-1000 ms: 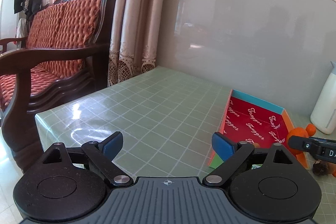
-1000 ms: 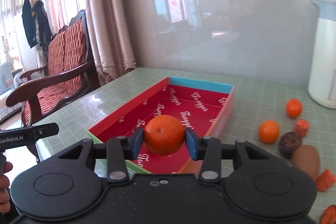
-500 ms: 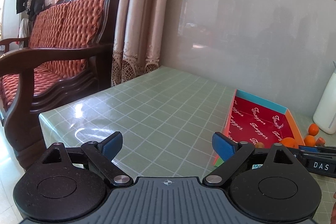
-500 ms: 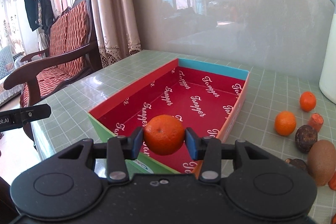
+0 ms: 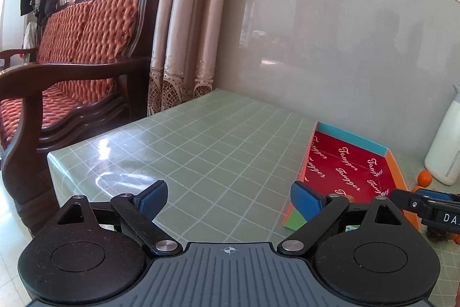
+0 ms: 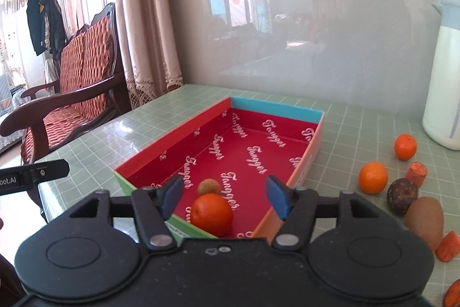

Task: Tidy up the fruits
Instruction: 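Lower the mandarin into the red box and open the right gripper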

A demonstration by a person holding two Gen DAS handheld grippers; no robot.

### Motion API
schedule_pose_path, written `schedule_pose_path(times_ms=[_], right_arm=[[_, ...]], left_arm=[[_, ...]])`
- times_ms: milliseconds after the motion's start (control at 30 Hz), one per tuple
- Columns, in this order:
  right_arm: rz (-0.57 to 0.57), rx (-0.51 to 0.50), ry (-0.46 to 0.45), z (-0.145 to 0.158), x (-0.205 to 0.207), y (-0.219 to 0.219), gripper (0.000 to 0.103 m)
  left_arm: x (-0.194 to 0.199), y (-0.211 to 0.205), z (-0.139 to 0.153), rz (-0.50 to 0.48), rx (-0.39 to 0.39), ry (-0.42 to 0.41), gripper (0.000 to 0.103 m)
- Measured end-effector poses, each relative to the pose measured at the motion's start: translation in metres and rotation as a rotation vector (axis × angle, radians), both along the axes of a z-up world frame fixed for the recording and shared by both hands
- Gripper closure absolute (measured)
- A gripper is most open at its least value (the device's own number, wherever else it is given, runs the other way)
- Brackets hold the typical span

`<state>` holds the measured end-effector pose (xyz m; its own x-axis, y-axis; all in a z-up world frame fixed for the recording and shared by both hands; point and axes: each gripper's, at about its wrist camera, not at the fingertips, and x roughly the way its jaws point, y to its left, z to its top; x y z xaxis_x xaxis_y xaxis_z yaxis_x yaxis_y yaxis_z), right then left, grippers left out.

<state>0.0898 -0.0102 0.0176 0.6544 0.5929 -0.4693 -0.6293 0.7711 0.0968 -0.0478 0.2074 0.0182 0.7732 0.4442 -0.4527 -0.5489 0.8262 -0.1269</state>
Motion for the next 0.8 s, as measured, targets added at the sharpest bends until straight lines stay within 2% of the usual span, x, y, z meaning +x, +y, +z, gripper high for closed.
schedule_pose_path(times_ms=[67,133,167,267,367,533,800], right_arm=[[-0.020,-0.005,-0.018,0.002,-0.001,-0.006,0.035],[-0.044,-0.005,-0.027,0.003,-0.001,-0.015,0.028],[-0.061,-0.003,-0.033,0.004,-0.002,-0.020,0.022],[-0.110,-0.006,-0.047,0.007,-0.002,-0.038,0.019],[-0.182,-0.019,-0.061,0.008,-0.002,-0.057,0.005],[-0.289,-0.013,-0.087,0.011,-0.005,-0.099,0.001],[-0.460,0.044,-0.084,0.015,-0.008,-0.169,0.000]], left_arm=[[0.002,-0.005,0.000,-0.013,0.005,0.000,0.011],[0.005,-0.011,0.001,-0.027,0.011,0.001,0.011],[0.007,-0.015,0.001,-0.036,0.015,0.001,0.011],[0.014,-0.028,0.002,-0.067,0.026,0.003,0.011],[0.022,-0.047,0.003,-0.113,0.043,0.004,0.011],[0.037,-0.086,0.004,-0.218,0.082,0.001,0.011],[0.060,-0.149,0.002,-0.380,0.135,-0.001,0.011]])
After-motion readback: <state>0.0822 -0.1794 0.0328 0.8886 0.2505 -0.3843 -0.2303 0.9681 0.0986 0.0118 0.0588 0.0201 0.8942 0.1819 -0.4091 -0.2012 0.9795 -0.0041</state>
